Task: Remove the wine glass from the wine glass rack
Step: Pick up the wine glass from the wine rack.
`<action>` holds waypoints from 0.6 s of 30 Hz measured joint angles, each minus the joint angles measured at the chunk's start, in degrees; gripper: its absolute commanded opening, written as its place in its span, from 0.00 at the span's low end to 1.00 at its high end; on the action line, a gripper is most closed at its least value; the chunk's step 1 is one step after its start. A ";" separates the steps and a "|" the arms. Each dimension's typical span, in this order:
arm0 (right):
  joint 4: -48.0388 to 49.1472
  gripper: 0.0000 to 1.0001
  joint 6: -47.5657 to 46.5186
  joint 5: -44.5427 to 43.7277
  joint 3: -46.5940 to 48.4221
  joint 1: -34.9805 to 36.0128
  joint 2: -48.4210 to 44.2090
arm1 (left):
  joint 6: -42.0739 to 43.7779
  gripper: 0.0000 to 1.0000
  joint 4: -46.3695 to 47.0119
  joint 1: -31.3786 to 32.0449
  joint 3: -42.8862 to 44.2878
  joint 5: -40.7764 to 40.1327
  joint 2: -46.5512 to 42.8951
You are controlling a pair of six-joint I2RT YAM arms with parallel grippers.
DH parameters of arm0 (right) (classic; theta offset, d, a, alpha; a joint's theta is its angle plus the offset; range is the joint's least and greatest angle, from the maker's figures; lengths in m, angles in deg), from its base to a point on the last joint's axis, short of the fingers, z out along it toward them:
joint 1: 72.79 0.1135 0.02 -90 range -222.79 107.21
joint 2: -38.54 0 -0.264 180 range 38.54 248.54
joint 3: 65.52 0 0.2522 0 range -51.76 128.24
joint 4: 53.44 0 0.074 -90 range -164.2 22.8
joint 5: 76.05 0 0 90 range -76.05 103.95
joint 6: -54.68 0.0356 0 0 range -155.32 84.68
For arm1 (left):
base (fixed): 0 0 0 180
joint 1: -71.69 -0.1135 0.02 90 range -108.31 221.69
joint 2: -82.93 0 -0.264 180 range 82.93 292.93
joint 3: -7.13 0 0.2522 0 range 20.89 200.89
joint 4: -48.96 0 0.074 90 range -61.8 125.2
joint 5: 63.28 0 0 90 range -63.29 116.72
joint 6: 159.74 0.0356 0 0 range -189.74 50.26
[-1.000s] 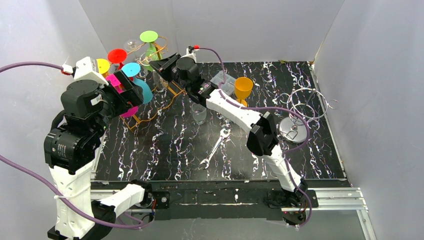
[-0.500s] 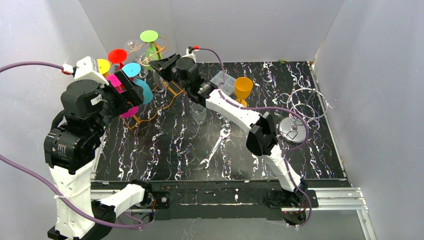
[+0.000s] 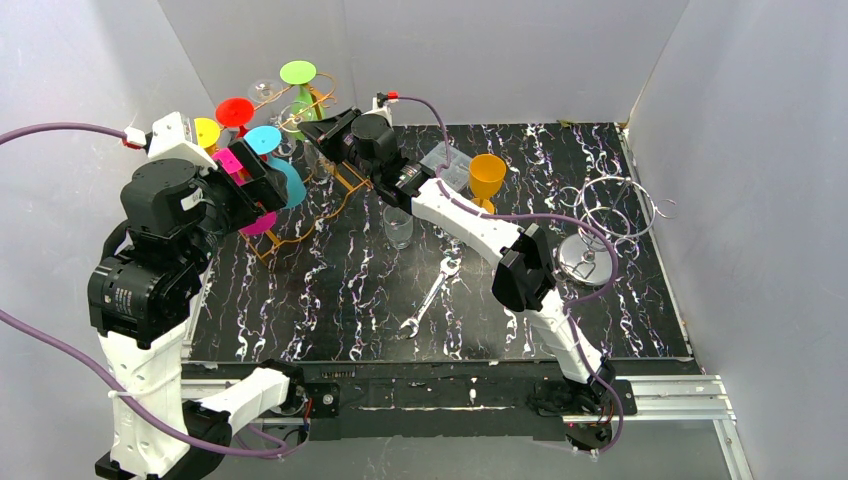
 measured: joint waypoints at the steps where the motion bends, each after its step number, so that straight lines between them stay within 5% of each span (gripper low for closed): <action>1: 0.00 0.01 0.09 0.02 0.00 0.00 0.00 | -0.02 0.98 0.00 0.00 0.00 0.02 -0.02; 18: -0.15 0.01 1.16 0.00 -0.22 -0.07 -0.26 | -0.61 0.98 0.13 0.00 -0.04 0.22 -0.63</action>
